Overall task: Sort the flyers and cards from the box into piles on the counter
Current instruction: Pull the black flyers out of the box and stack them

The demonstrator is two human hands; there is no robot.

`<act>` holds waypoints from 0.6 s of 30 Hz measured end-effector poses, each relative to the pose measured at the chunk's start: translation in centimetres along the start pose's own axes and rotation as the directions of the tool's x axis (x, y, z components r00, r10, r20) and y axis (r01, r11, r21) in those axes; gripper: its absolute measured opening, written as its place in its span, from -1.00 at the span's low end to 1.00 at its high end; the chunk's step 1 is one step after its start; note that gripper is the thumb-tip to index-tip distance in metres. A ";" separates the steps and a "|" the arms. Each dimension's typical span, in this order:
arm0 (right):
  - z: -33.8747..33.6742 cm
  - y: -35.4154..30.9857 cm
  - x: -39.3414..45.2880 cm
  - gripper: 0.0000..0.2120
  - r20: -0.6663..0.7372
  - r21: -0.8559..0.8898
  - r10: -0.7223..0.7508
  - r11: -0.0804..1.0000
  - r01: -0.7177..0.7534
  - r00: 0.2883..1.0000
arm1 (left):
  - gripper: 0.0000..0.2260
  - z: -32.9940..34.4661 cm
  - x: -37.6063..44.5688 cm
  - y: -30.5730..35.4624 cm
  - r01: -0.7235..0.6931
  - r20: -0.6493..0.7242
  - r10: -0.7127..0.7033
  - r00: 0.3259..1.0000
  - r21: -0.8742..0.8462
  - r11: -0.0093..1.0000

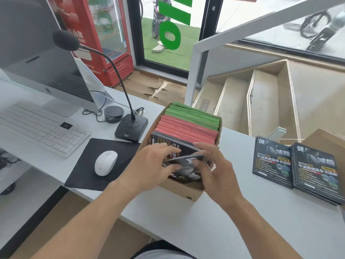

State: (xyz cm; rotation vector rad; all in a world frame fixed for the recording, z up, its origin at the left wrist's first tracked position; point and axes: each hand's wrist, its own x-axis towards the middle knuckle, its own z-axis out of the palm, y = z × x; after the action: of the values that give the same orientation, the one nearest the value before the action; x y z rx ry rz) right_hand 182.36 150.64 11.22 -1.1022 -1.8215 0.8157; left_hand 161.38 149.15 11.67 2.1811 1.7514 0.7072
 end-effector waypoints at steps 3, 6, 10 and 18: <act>-1.3 -2.8 1.0 -0.50 -0.057 0.159 0.016 0.987 -0.007 0.998 | -0.91 -1.7 1.3 1.1 -0.087 0.109 0.103 0.989 -0.142 0.986; -3.6 -3.0 2.4 -0.53 -0.160 0.204 0.089 0.977 -0.055 0.983 | -0.88 -1.6 2.0 2.9 -0.028 0.040 0.050 0.998 -0.431 0.902; -7.0 -1.0 2.4 -0.64 -0.266 0.237 0.273 0.948 -0.212 0.925 | -0.88 -0.5 2.7 5.7 0.113 0.036 -0.133 0.990 -0.767 0.632; -10.4 1.2 -1.3 -0.55 -0.234 0.554 0.542 0.756 -0.348 0.807 | -0.74 5.7 5.1 10.9 0.257 0.219 -0.201 0.955 -0.948 0.187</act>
State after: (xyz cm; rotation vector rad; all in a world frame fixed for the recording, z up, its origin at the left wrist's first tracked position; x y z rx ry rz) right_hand 192.39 151.07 14.32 -1.2685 -0.9362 1.1725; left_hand 174.34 152.01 13.19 0.9549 0.9723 1.2098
